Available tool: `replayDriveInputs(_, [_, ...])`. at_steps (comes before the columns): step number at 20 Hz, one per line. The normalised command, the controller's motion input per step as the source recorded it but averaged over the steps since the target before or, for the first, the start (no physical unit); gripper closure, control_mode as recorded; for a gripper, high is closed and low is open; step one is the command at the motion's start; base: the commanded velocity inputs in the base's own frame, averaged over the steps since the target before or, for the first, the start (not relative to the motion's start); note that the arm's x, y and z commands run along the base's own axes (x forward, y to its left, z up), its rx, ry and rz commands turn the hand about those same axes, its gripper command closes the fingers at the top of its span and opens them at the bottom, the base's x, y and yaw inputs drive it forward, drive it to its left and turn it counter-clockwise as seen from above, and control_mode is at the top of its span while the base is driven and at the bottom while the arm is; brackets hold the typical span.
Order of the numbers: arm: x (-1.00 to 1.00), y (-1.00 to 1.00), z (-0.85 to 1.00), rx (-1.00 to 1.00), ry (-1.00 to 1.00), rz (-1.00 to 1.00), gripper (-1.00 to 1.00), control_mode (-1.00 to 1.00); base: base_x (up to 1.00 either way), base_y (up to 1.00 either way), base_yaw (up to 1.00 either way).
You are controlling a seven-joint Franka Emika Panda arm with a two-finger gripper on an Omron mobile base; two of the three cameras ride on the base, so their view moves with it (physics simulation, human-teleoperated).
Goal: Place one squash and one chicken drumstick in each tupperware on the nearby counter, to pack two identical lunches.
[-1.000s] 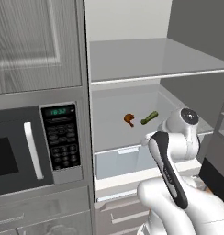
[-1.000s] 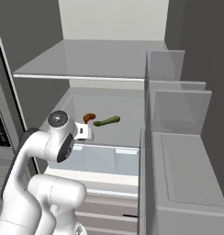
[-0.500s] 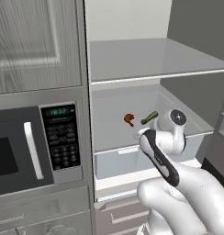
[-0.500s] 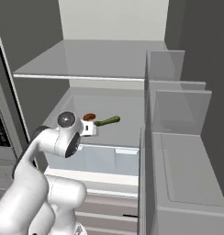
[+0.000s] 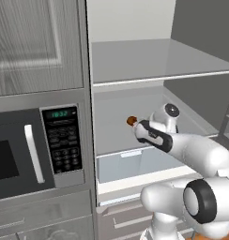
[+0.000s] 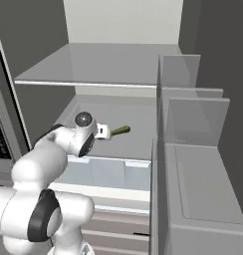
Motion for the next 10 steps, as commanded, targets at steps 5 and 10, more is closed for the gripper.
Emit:
replayDriveInputs(5, [0.63, 0.10, -0.12, 0.00, 0.02, 0.00, -1.00, -1.00, 0.00, 0.00, 0.00])
replayDriveInputs(10, [0.43, 0.15, -0.29, 0.00, -0.03, 0.00, -1.00, -1.00, 0.00, 0.00, 0.00])
